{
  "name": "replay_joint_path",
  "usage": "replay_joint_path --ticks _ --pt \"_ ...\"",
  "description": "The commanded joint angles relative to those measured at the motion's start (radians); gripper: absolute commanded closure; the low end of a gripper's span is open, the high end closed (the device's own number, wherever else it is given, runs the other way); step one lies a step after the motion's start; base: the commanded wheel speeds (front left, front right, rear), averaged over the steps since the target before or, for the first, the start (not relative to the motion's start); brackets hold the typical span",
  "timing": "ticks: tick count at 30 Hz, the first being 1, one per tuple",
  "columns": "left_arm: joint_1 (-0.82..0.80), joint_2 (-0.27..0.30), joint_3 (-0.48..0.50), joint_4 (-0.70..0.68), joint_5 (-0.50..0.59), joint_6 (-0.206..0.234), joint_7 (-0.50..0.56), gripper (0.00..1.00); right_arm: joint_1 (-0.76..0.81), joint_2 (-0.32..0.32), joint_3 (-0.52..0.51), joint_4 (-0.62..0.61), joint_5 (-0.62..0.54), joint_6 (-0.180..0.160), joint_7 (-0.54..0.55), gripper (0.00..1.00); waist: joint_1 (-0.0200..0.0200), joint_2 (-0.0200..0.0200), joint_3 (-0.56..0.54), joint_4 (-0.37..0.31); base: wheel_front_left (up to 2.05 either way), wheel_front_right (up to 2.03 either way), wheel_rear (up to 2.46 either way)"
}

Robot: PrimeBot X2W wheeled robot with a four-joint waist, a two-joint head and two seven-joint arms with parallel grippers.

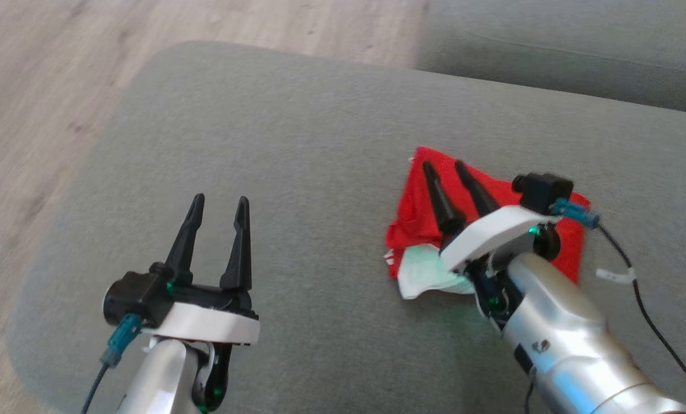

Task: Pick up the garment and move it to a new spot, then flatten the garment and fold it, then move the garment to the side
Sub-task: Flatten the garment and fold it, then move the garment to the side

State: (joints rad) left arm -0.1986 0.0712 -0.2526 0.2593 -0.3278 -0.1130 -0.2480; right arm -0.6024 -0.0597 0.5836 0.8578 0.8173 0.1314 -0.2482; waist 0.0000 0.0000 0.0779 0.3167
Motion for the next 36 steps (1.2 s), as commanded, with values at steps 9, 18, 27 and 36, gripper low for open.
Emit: replay_joint_path --ticks 9,18,27,36 --pt "-0.008 0.021 0.055 -0.045 -0.016 0.016 -0.012 0.0 0.094 -0.005 -0.351 -0.197 -0.401 -0.001 -0.013 0.0 0.0 0.0 -0.058 -0.198 0.0 0.0 0.0" --pt "0.018 0.007 0.082 -0.059 -0.023 0.029 -0.013 0.0 0.31 -0.006 -0.578 -0.445 -0.694 -0.001 -0.013 0.0 0.0 0.0 -0.061 -0.329 0.0 0.0 0.0" --pt "0.045 -0.009 0.103 -0.039 -0.007 0.037 -0.014 0.0 0.469 0.009 -0.634 -0.575 -0.706 -0.001 -0.013 0.0 0.0 0.0 -0.048 -0.368 0.0 0.0 0.0" --pt "0.042 -0.017 0.113 -0.022 0.009 0.024 -0.014 0.0 0.48 0.009 -0.598 -0.597 -0.661 -0.001 -0.014 0.0 0.0 0.0 -0.041 -0.355 0.0 0.0 0.0"
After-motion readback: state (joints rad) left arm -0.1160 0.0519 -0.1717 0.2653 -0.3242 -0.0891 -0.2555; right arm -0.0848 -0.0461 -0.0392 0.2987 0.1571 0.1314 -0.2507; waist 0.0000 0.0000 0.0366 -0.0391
